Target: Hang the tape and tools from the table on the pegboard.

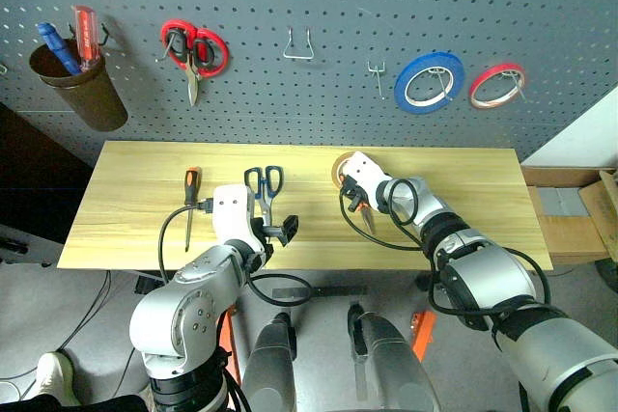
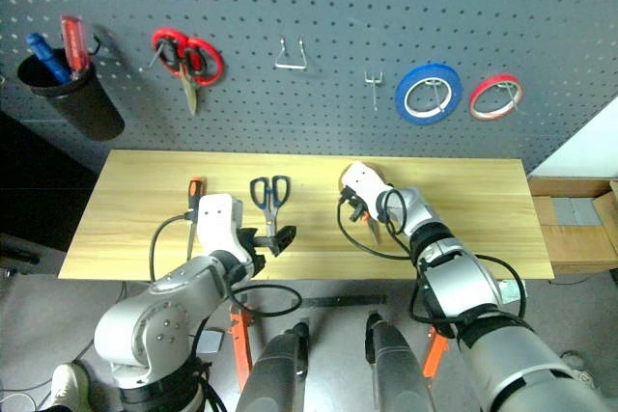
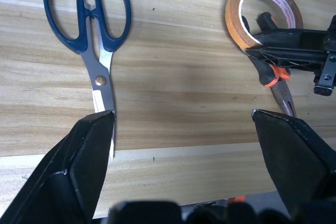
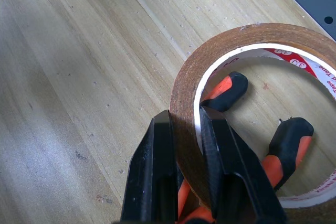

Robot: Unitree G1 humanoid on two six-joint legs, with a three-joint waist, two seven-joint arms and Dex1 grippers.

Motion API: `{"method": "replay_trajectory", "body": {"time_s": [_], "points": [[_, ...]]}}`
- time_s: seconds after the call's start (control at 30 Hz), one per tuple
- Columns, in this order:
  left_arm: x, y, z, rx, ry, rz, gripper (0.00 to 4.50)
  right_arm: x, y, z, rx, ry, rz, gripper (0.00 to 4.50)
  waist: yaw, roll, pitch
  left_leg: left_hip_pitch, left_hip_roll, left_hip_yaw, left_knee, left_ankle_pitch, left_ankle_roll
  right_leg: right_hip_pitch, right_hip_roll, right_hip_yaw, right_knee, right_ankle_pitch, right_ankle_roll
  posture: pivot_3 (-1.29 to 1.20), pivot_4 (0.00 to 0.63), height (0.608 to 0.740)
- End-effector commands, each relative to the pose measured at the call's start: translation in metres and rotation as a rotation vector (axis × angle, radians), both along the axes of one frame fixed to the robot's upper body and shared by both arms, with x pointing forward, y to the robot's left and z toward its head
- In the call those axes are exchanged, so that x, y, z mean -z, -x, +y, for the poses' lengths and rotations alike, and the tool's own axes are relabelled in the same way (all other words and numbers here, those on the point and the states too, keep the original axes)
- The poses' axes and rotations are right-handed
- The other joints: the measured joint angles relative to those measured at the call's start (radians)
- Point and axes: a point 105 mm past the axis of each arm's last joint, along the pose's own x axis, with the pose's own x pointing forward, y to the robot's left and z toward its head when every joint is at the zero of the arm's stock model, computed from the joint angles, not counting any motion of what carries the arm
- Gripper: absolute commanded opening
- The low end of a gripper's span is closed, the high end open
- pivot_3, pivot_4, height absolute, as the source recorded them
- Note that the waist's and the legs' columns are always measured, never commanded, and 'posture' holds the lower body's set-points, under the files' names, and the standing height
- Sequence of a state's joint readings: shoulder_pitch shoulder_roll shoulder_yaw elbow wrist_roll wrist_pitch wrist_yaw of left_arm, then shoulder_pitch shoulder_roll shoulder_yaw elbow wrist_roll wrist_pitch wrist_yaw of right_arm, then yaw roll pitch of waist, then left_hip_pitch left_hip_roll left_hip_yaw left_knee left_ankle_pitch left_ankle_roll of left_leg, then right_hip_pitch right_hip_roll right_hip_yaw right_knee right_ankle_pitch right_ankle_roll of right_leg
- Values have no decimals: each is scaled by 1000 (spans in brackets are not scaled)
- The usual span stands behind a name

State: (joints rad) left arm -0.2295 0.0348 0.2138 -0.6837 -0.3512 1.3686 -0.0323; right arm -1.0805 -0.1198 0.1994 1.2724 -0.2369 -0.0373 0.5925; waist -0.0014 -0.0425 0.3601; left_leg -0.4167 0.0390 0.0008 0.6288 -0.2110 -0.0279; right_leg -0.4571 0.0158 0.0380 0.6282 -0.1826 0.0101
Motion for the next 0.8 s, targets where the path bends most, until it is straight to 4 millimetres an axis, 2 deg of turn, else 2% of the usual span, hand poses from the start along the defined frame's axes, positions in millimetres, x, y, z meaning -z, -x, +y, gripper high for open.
{"method": "replay_trajectory", "body": {"time_s": [0.03, 0.53, 0.67, 0.8], "points": [[-12, 4, 0, 0, -1, -51, 4500, 10, 4, -5, -3, 24, 32, 265, 0, 0, 1, 0, 0, 0, 0, 0, 0, 0, 0, 0, 0, 0, 0, 178, 414, 740], [-15, 3, -2, 2, 3, -73, 4500, -3, 3, -3, -54, 3, -20, 265, 0, -1, 6, 0, 0, 0, 0, 0, 0, 0, 0, 0, 0, 0, 0, 164, 397, 740], [-18, 4, -6, 15, 3, -99, 4500, -10, 12, -8, -126, -33, -50, 265, 1, -1, 6, -2, 0, 0, -1, -1, -2, -1, 0, 0, -1, -1, 2, 143, 385, 740], [-19, 3, -10, 22, 23, -111, 4500, -24, 30, -13, -150, -71, -91, 265, 4, 0, 7, -3, 3, 0, 0, -5, -9, -1, -1, 1, -1, -4, 6, 120, 379, 740]]}}
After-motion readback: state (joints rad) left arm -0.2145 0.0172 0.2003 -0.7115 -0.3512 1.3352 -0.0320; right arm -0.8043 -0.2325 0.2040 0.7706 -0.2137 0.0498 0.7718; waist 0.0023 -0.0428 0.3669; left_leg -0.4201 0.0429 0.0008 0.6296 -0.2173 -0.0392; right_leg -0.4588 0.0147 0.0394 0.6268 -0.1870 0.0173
